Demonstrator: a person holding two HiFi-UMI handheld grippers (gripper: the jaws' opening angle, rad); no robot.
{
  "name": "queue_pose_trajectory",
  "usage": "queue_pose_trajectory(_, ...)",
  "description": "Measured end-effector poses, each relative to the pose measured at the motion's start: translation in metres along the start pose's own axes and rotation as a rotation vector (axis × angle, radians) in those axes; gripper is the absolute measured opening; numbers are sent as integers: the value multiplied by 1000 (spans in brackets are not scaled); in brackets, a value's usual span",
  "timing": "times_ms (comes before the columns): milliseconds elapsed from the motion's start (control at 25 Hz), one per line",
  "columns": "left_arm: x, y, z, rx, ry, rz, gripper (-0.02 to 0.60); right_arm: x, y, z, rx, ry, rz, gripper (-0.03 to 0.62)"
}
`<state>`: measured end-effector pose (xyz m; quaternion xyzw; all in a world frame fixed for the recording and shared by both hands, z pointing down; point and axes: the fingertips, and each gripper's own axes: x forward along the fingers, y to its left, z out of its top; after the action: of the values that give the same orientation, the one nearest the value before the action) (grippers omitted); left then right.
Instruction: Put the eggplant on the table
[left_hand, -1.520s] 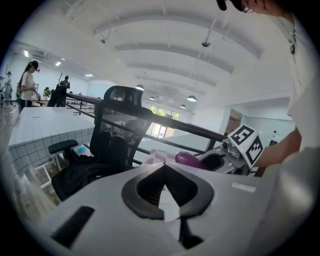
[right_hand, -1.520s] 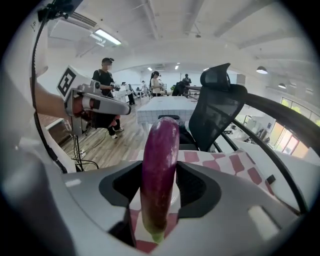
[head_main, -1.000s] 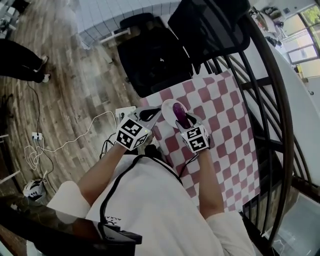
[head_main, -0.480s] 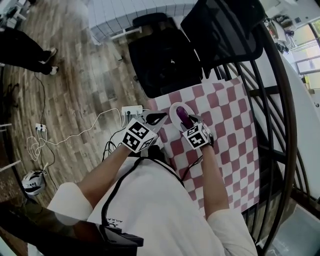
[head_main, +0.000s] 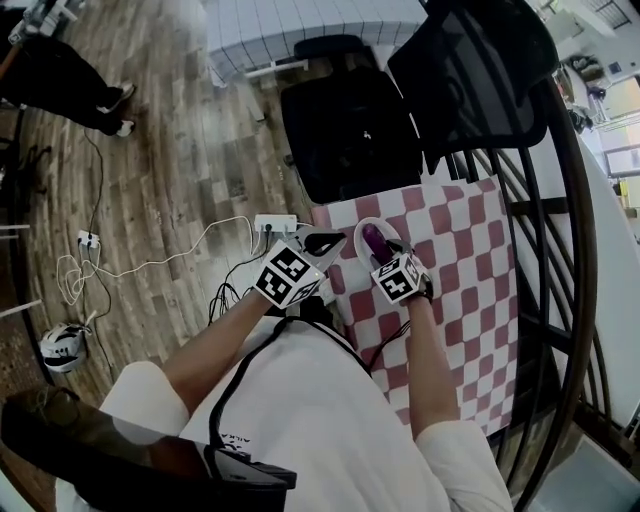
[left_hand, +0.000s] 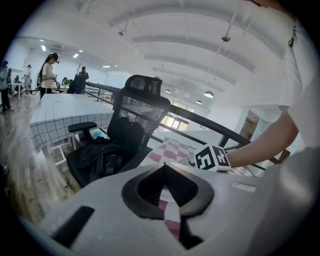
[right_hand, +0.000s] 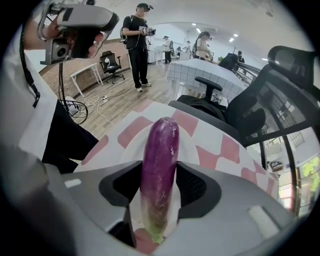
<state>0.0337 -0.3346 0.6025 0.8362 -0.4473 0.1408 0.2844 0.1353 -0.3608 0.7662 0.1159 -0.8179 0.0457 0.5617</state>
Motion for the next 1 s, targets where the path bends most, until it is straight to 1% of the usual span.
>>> queue_pose_trajectory(440, -17, 29, 3, -14, -9, 45, 5, 8, 2, 6, -22, 29, -5, 218)
queue_pose_trajectory(680, -20, 32, -10, -13, 13, 51, 5, 8, 2, -2, -36, 49, -19, 218)
queue_pose_trajectory(840, -23, 34, -11, -13, 14, 51, 5, 9, 3, -1, -35, 52, -24, 218)
queue_pose_trajectory(1000, -23, 33, -8, -7, 11, 46, 5, 6, 0, -3, -12, 51, -30, 247)
